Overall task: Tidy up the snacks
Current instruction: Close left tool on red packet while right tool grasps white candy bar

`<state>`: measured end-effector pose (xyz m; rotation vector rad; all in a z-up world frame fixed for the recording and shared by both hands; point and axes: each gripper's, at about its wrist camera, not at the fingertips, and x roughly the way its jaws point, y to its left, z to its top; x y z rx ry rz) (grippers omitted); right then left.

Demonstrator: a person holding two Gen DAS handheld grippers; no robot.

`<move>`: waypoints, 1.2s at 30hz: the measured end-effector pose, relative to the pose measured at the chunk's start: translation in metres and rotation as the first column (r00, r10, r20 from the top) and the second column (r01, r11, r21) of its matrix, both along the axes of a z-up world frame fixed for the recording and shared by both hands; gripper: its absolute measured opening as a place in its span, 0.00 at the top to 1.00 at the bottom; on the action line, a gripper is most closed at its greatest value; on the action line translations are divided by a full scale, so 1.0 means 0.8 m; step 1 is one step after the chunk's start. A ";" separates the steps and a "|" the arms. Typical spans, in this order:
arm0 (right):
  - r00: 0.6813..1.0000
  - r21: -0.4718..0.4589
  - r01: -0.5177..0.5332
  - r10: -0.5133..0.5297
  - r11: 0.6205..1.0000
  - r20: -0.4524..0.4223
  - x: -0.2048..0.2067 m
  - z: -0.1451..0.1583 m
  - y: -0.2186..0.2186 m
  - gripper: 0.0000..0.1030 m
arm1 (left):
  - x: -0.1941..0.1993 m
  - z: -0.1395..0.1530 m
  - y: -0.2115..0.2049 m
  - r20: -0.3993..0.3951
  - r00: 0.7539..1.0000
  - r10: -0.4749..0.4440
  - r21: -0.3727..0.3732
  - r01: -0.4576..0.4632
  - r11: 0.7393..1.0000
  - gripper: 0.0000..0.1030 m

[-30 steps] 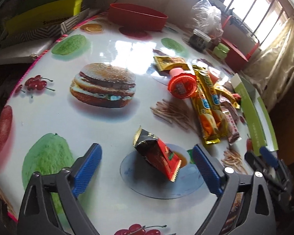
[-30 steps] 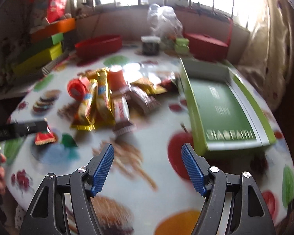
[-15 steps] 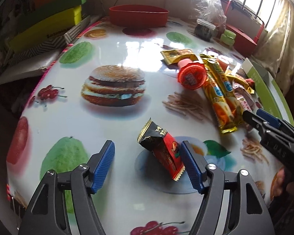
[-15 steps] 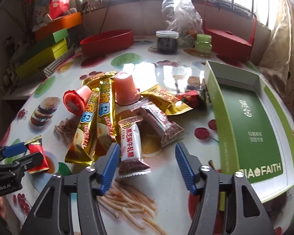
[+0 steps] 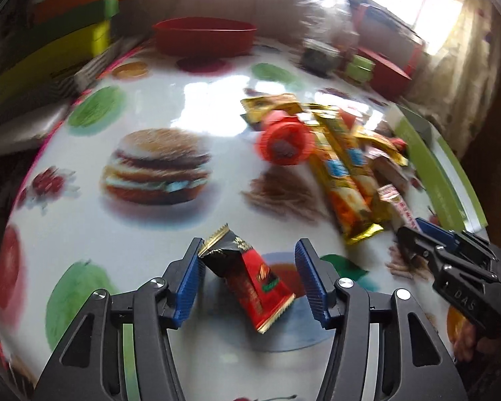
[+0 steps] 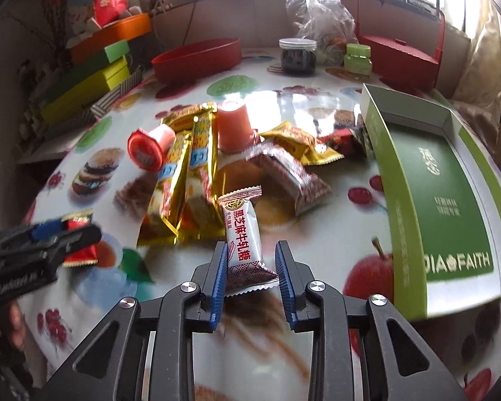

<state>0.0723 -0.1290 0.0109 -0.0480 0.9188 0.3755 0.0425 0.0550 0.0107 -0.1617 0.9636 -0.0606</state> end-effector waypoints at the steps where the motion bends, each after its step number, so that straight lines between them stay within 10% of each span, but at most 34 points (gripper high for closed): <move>1: 1.000 0.000 0.000 0.000 1.000 -0.004 -0.004 0.000 -0.001 0.73 | 0.001 0.000 -0.004 0.004 1.000 -0.023 0.007 0.023 1.000 0.45; 6: 1.000 0.002 0.013 -0.013 1.000 -0.012 -0.016 0.000 -0.009 0.73 | 0.006 0.001 -0.019 0.023 0.992 -0.121 -0.007 0.121 0.993 0.45; 28: 0.999 -0.085 0.026 -0.022 0.996 0.041 -0.003 -0.004 0.005 0.57 | -0.007 -0.005 -0.016 -0.044 0.999 0.013 0.153 -0.006 0.988 0.45; 36: 0.998 -0.079 0.053 -0.049 0.995 0.047 -0.007 -0.002 -0.002 0.81 | -0.008 -0.003 -0.015 -0.019 1.000 0.009 0.148 -0.006 0.989 0.72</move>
